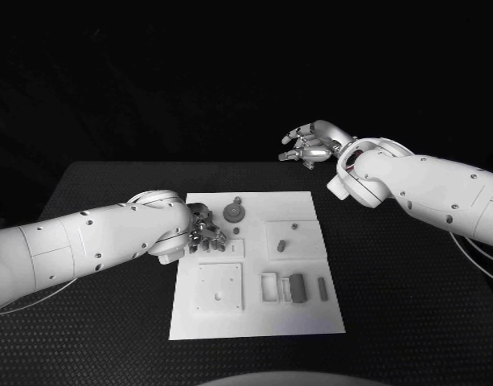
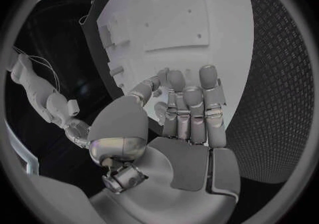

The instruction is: Assemble the parts on the task board

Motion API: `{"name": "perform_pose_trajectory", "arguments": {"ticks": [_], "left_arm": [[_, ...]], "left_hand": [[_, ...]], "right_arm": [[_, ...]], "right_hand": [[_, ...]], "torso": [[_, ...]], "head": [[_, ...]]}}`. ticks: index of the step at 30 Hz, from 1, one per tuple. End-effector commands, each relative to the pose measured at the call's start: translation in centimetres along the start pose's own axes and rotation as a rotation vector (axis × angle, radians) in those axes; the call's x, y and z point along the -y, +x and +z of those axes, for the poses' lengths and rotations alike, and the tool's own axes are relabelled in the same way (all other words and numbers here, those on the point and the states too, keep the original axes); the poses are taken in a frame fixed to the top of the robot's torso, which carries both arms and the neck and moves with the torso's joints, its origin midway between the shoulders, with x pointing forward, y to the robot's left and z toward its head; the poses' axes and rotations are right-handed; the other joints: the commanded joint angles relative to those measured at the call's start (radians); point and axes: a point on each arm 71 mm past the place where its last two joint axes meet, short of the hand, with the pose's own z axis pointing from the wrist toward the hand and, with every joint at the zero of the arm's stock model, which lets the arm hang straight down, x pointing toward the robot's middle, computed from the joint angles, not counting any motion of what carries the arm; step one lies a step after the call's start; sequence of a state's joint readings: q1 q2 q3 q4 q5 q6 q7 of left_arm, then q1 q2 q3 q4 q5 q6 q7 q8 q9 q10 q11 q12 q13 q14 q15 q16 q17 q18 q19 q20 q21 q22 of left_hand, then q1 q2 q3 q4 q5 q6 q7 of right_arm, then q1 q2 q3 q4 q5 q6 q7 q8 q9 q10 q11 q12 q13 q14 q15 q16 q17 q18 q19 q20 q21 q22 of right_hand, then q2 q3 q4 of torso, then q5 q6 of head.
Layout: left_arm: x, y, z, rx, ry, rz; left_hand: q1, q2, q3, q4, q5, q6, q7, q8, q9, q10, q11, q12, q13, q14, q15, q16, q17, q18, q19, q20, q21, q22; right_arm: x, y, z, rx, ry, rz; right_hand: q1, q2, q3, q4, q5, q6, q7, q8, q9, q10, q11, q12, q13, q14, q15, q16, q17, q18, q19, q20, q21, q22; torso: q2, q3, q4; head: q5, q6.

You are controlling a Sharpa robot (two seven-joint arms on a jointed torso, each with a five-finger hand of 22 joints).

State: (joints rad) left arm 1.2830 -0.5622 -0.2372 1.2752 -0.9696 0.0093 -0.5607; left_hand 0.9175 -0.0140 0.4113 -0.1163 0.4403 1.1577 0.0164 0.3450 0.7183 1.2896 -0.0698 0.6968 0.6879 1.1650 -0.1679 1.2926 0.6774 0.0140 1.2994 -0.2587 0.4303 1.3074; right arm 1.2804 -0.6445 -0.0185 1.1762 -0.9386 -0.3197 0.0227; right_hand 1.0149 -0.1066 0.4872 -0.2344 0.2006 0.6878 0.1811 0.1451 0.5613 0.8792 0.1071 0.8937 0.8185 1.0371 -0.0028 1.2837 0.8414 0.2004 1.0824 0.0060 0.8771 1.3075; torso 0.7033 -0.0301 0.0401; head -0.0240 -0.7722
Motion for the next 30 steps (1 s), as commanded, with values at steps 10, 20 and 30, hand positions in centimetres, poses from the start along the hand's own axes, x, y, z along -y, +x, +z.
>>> {"name": "perform_pose_trajectory", "arguments": {"ticks": [10,20,30], "left_arm": [[0.0,-0.06,0.08,0.006,0.007,0.029],[-0.08,-0.09,0.05,0.008,0.008,0.03],[-0.12,-0.12,-0.01,0.016,0.01,0.024]], "left_hand": [[0.007,0.007,0.176,-0.169,0.002,0.015,0.015,0.005,0.002,0.002,-0.003,0.004,-0.001,-0.001,-0.007,0.004,-0.002,-0.013,0.003,-0.008,0.005,0.024],[0.007,0.006,0.177,-0.17,0.002,0.015,0.014,0.005,0.003,0.002,-0.003,0.005,-0.001,-0.001,-0.007,0.005,-0.003,-0.013,0.003,-0.008,0.005,0.024],[0.008,0.006,0.177,-0.17,0.002,0.016,0.014,0.006,0.004,0.002,-0.004,0.005,-0.001,0.0,-0.007,0.005,-0.003,-0.013,0.003,-0.008,0.006,0.024]], "right_arm": [[0.03,0.06,-0.01,-0.017,0.002,0.0],[0.04,0.07,0.0,-0.018,0.002,0.0],[0.09,0.05,-0.07,-0.022,0.004,0.0]], "right_hand": [[-0.007,0.003,-0.001,0.008,0.003,-0.002,0.039,0.005,-0.002,-0.01,-0.001,0.008,-0.002,-0.008,0.0,0.004,-0.002,0.061,-0.006,0.002,-0.004,0.017],[-0.008,0.003,-0.001,0.009,0.003,-0.002,0.039,0.006,-0.002,-0.01,-0.001,0.009,-0.003,-0.008,0.0,0.005,-0.002,0.061,-0.006,0.002,-0.004,0.017],[-0.009,0.003,-0.002,0.01,0.003,-0.002,0.039,0.006,-0.003,-0.01,-0.001,0.01,-0.004,-0.009,0.0,0.005,-0.003,0.061,-0.007,0.002,-0.004,0.017]], "torso": [[0.0,-0.0004,0.0003],[0.0,-0.0007,0.0006],[0.001,-0.0004,0.0004]], "head": [[-0.001,0.0],[0.0,-0.002],[-0.002,0.0]]}}
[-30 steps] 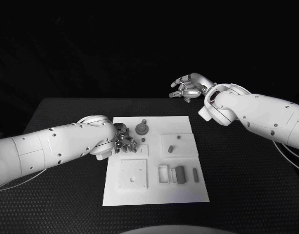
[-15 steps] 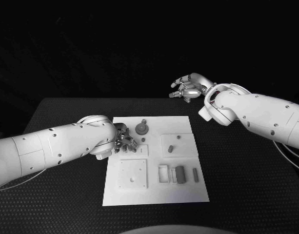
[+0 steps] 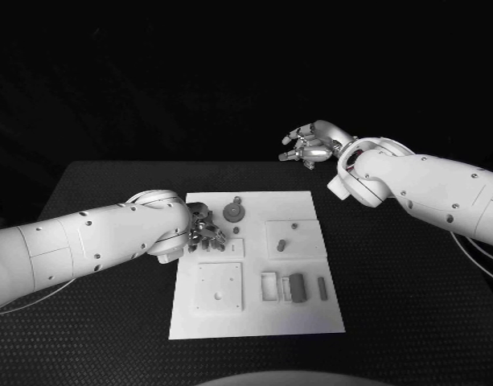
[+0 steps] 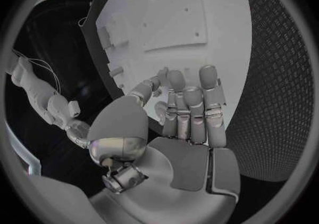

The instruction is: Assemble the parts on the task board

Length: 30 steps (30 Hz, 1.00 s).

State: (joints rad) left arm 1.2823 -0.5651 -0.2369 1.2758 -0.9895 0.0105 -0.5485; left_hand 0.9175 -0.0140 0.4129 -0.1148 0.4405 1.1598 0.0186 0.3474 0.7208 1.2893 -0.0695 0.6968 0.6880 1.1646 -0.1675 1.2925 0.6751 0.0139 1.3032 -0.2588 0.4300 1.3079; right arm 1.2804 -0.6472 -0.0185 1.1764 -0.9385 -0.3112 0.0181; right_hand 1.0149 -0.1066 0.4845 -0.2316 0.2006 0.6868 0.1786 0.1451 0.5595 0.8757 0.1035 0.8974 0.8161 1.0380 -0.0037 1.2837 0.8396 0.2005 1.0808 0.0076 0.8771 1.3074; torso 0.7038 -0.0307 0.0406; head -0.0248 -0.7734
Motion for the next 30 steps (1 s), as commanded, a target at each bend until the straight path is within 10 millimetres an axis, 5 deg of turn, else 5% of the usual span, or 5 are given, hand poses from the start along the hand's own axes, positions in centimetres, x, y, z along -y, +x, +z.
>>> {"name": "perform_pose_trajectory", "arguments": {"ticks": [1,30], "left_arm": [[-0.07,-0.05,0.0,0.007,-0.001,0.008],[0.89,0.42,-0.09,0.072,0.028,0.134]], "left_hand": [[0.008,0.006,0.176,-0.172,0.002,0.014,0.012,0.003,0.001,0.002,-0.004,0.005,-0.001,0.0,-0.008,0.005,-0.001,-0.013,0.0,-0.008,0.006,0.023],[0.008,0.004,0.178,-0.172,0.009,0.017,0.01,0.007,0.005,0.006,-0.006,0.009,-0.001,0.005,-0.01,0.009,-0.004,-0.013,0.003,-0.009,0.01,0.023]], "right_arm": [[-0.03,0.08,-0.01,-0.015,-0.002,0.0],[-0.14,0.09,-0.03,-0.014,-0.013,0.002]], "right_hand": [[-0.009,0.003,0.001,0.007,0.003,-0.001,0.042,0.006,-0.001,-0.007,0.003,0.006,-0.002,-0.01,0.001,0.005,-0.001,0.061,-0.005,0.001,-0.004,0.017],[-0.011,0.005,0.001,0.01,0.003,-0.001,0.042,0.007,-0.002,-0.008,0.003,0.01,-0.005,-0.011,0.001,0.007,-0.003,0.061,-0.005,0.001,-0.004,0.017]], "torso": [[0.0,0.0003,0.0],[-0.001,0.0005,-0.0005]], "head": [[-0.001,0.001],[0.002,-0.001]]}}
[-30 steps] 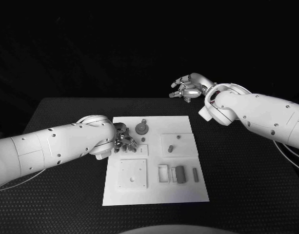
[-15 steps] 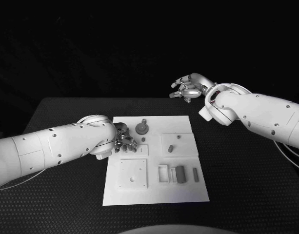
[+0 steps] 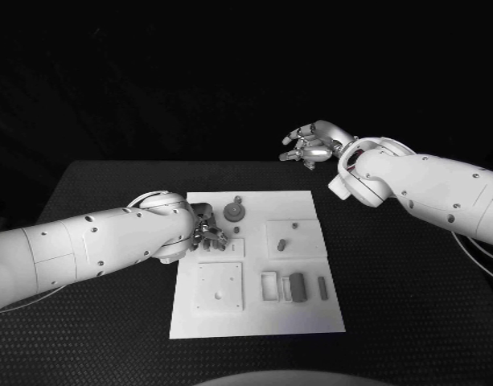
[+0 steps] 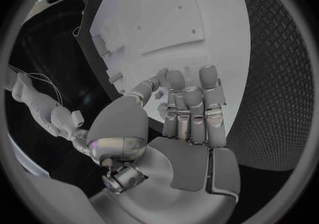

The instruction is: Assemble the parts on the task board

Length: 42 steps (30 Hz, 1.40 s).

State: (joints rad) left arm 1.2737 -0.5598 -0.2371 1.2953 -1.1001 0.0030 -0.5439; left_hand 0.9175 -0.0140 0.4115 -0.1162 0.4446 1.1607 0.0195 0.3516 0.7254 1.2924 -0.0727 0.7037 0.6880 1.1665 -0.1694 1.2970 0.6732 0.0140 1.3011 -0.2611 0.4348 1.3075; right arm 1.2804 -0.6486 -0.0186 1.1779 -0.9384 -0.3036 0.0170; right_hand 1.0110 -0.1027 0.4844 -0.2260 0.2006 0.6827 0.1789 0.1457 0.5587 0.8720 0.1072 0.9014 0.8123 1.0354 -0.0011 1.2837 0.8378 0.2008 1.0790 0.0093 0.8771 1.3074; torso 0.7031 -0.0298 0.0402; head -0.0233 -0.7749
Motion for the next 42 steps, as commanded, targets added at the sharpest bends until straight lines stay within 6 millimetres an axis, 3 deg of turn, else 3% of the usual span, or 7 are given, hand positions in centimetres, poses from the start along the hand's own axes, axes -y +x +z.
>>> {"name": "perform_pose_trajectory", "arguments": {"ticks": [1,11,18,20,23,33,42], "left_arm": [[0.17,-0.04,0.03,0.026,0.005,0.037],[0.09,0.0,0.1,0.026,0.008,-0.004],[0.0,0.05,0.11,0.014,0.01,-0.016],[-0.03,0.05,0.12,0.013,0.01,-0.019],[-0.07,0.04,0.13,0.011,0.01,-0.022],[-0.13,0.07,0.14,0.003,0.012,-0.034],[-0.14,0.06,0.14,0.004,0.012,-0.043]], "left_hand": [[0.008,0.003,0.179,-0.17,0.005,0.016,0.009,0.002,0.001,0.003,-0.003,0.003,-0.001,0.003,-0.008,0.004,-0.002,-0.013,0.006,-0.007,0.006,0.024],[-0.009,-0.007,0.175,-0.157,-0.008,0.01,0.011,0.0,0.003,-0.001,-0.001,0.001,-0.004,0.002,-0.008,0.002,-0.008,-0.014,0.006,-0.007,0.004,0.021],[-0.059,-0.061,0.155,-0.09,-0.045,0.006,0.012,-0.001,0.01,-0.005,-0.001,0.003,-0.009,0.001,-0.007,0.002,-0.021,-0.013,0.005,-0.007,-0.001,0.021],[-0.084,-0.047,0.102,-0.101,-0.032,0.002,0.012,0.0,0.015,-0.008,0.0,0.005,-0.009,-0.002,-0.007,0.006,-0.024,-0.013,0.001,-0.008,-0.001,0.023],[-0.101,-0.055,0.085,-0.094,-0.032,0.002,0.012,-0.001,0.016,-0.009,0.0,0.005,-0.011,-0.003,-0.007,0.006,-0.026,-0.013,0.0,-0.007,-0.002,0.021],[-0.131,-0.087,0.073,-0.062,-0.062,0.001,0.011,-0.004,0.017,-0.011,-0.001,0.006,-0.014,-0.006,-0.008,0.009,-0.031,-0.011,-0.002,-0.008,-0.007,0.021],[-0.143,-0.101,0.072,-0.046,-0.07,0.0,0.011,-0.005,0.017,-0.012,-0.001,0.007,-0.015,-0.008,-0.008,0.01,-0.033,-0.011,-0.003,-0.008,-0.009,0.021]], "right_arm": [[-0.14,0.05,0.0,-0.007,-0.013,0.002],[-0.07,0.09,0.04,-0.013,-0.008,0.004],[-0.06,0.09,0.06,-0.014,-0.007,0.004],[-0.07,0.1,0.06,-0.015,-0.007,0.004],[-0.06,0.09,0.05,-0.014,-0.007,0.004],[-0.06,0.09,0.05,-0.014,-0.008,0.005],[-0.06,0.09,0.05,-0.014,-0.007,0.005]], "right_hand": [[-0.007,0.001,0.001,0.005,0.003,0.003,0.041,0.007,-0.001,-0.005,-0.001,0.006,-0.002,-0.008,-0.002,0.007,-0.001,0.061,-0.004,-0.001,-0.004,0.017],[-0.008,0.001,0.001,0.005,0.003,0.003,0.041,0.007,-0.001,-0.005,-0.001,0.007,-0.003,-0.008,-0.002,0.007,-0.002,0.061,-0.004,-0.001,-0.005,0.017],[-0.008,0.0,0.001,0.005,0.003,0.003,0.041,0.007,-0.002,-0.006,0.0,0.007,-0.004,-0.009,-0.002,0.007,-0.002,0.061,-0.004,-0.001,-0.005,0.017],[-0.008,0.0,0.0,0.005,0.003,0.002,0.041,0.007,-0.002,-0.006,0.0,0.007,-0.004,-0.009,-0.002,0.007,-0.002,0.061,-0.005,-0.001,-0.005,0.017],[-0.008,0.0,0.0,0.005,0.003,0.002,0.042,0.007,-0.002,-0.006,0.0,0.007,-0.004,-0.009,-0.002,0.007,-0.002,0.061,-0.005,-0.001,-0.005,0.017],[-0.008,0.0,0.0,0.005,0.003,0.001,0.042,0.007,-0.002,-0.007,0.0,0.008,-0.005,-0.01,-0.002,0.007,-0.003,0.061,-0.005,-0.001,-0.005,0.017],[-0.008,0.0,0.0,0.005,0.003,0.001,0.042,0.007,-0.003,-0.008,0.0,0.009,-0.006,-0.01,-0.002,0.007,-0.003,0.061,-0.005,-0.001,-0.006,0.017]], "torso": [[0.0,-0.0004,-0.0002],[0.0,-0.0003,-0.0001],[0.0,0.0002,-0.0008],[0.0,0.0001,-0.0008],[0.0,0.0003,-0.0003],[0.0,0.0002,-0.0008],[0.0,0.0003,-0.0001]], "head": [[0.0,0.0],[-0.001,0.0],[-0.002,-0.001],[-0.002,-0.001],[-0.003,-0.002],[-0.003,-0.003],[-0.004,-0.003]]}}
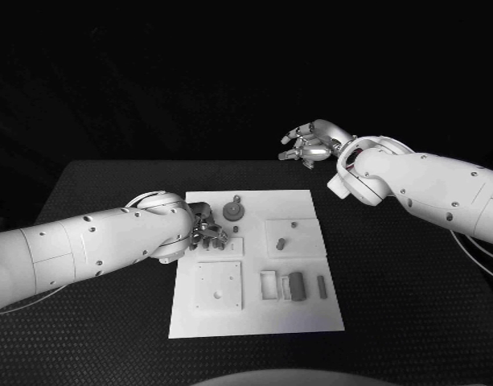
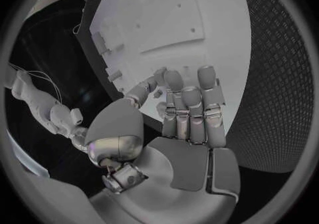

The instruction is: Assemble the parts on the task board

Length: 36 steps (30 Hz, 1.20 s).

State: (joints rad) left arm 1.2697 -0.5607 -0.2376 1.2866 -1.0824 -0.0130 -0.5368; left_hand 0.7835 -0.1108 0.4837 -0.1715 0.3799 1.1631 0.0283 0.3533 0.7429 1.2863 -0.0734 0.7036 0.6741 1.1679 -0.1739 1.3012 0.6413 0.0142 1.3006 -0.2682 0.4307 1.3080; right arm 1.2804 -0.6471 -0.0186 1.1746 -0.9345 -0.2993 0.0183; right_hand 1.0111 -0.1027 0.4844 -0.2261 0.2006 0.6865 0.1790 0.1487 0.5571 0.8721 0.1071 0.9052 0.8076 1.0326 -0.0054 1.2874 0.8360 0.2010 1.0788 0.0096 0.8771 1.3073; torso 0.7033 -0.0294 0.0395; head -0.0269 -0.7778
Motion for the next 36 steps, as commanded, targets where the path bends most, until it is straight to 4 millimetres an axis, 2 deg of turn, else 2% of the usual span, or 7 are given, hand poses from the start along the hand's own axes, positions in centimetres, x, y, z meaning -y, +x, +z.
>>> {"name": "perform_pose_trajectory", "arguments": {"ticks": [1,8,10,16,25,30,36], "left_arm": [[0.1,0.0,0.0,0.001,0.013,-0.018],[-0.2,-0.1,0.0,0.007,0.007,-0.033],[-0.2,-0.2,0.0,0.008,0.005,-0.035],[-0.4,-0.2,0.0,0.006,0.002,-0.046],[-1.2,-0.6,-0.1,0.039,-0.005,-0.095],[-2.3,-0.9,-0.9,-0.022,0.04,-0.185],[-3.1,-5.2,-2.4,0.107,0.06,-0.224]], "left_hand": [[-0.014,-0.009,-0.001,0.014,-0.008,-0.002,0.002,-0.007,0.0,-0.006,0.0,0.007,-0.001,-0.01,-0.003,0.006,-0.002,-0.011,-0.003,-0.001,-0.006,0.02],[-0.03,-0.032,0.005,0.047,-0.022,-0.003,0.002,-0.009,0.001,-0.008,-0.001,0.009,-0.003,-0.012,-0.003,0.009,-0.004,-0.01,-0.004,-0.001,-0.008,0.021],[-0.033,-0.036,0.007,0.059,-0.104,-0.003,0.002,-0.009,0.002,-0.009,-0.001,0.01,-0.003,-0.014,-0.004,0.012,-0.005,-0.009,-0.005,-0.002,-0.008,0.021],[-0.044,-0.068,0.018,0.099,-0.174,-0.002,0.001,-0.01,0.005,-0.01,-0.003,0.014,-0.003,-0.016,-0.005,0.017,-0.007,-0.007,-0.005,-0.003,-0.008,0.021],[-0.047,-0.084,0.03,0.136,-0.211,-0.004,0.0,-0.011,0.008,-0.013,-0.003,0.017,-0.004,-0.019,-0.006,0.021,-0.009,-0.006,-0.006,-0.003,-0.008,0.022],[0.018,-0.027,0.013,0.062,-0.199,-0.086,0.03,-0.051,-0.002,-0.051,0.023,-0.001,-0.015,-0.048,0.017,-0.004,-0.029,-0.011,-0.044,0.012,-0.029,0.018],[0.115,-0.03,0.027,-0.035,-0.184,-0.188,0.074,-0.103,-0.028,-0.107,0.065,-0.039,-0.039,-0.089,0.059,-0.055,-0.063,-0.004,-0.088,0.053,-0.075,-0.001]], "right_arm": [[-0.1,0.1,0.0,-0.012,-0.008,0.001],[-0.1,0.1,0.0,-0.019,-0.009,0.002],[-0.1,0.1,0.0,-0.021,-0.008,0.002],[-0.1,0.1,0.0,-0.024,-0.008,0.001],[0.0,0.1,0.0,-0.021,-0.008,0.0],[0.2,-0.1,0.0,-0.019,-0.007,-0.001],[0.5,-0.3,-0.1,-0.014,-0.001,-0.003]], "right_hand": [[-0.008,0.0,0.0,0.006,0.003,-0.003,0.042,0.004,-0.001,-0.008,0.0,0.005,-0.001,-0.007,0.003,0.004,-0.001,0.061,-0.005,-0.001,-0.006,0.017],[-0.007,0.001,0.001,0.005,0.003,-0.003,0.042,0.004,-0.001,-0.008,0.0,0.005,-0.002,-0.008,0.003,0.004,-0.002,0.061,-0.005,-0.001,-0.006,0.017],[-0.007,0.001,0.001,0.005,0.003,-0.004,0.042,0.004,-0.001,-0.008,0.0,0.006,-0.002,-0.008,0.003,0.004,-0.002,0.061,-0.005,-0.001,-0.006,0.017],[-0.003,0.0,0.002,0.002,0.003,-0.005,0.042,0.004,-0.002,-0.009,0.0,0.007,-0.003,-0.008,0.003,0.004,-0.002,0.061,-0.006,-0.002,-0.006,0.017],[-0.003,0.001,0.002,0.002,0.003,-0.005,0.042,0.004,-0.002,-0.009,0.0,0.008,-0.004,-0.008,0.003,0.005,-0.003,0.061,-0.006,-0.001,-0.006,0.017],[-0.003,0.001,0.002,0.002,0.003,-0.005,0.042,0.005,-0.003,-0.009,0.0,0.008,-0.004,-0.008,0.003,0.005,-0.003,0.061,-0.006,-0.001,-0.006,0.017],[-0.004,0.0,0.001,0.002,0.003,-0.006,0.042,0.005,-0.003,-0.01,0.001,0.008,-0.005,-0.009,0.003,0.005,-0.003,0.061,-0.006,-0.001,-0.006,0.017]], "torso": [[0.0,0.0,0.0007],[0.0,-0.0004,0.0],[0.0,-0.0005,0.0001],[0.0,-0.0011,0.0007],[0.0,-0.0013,0.0012],[-0.001,-0.0012,0.0017],[0.0,-0.001,0.002]], "head": [[0.0,0.0],[-0.001,0.001],[-0.001,0.001],[-0.002,0.0],[0.0,0.003],[-0.001,0.011],[-0.001,0.015]]}}
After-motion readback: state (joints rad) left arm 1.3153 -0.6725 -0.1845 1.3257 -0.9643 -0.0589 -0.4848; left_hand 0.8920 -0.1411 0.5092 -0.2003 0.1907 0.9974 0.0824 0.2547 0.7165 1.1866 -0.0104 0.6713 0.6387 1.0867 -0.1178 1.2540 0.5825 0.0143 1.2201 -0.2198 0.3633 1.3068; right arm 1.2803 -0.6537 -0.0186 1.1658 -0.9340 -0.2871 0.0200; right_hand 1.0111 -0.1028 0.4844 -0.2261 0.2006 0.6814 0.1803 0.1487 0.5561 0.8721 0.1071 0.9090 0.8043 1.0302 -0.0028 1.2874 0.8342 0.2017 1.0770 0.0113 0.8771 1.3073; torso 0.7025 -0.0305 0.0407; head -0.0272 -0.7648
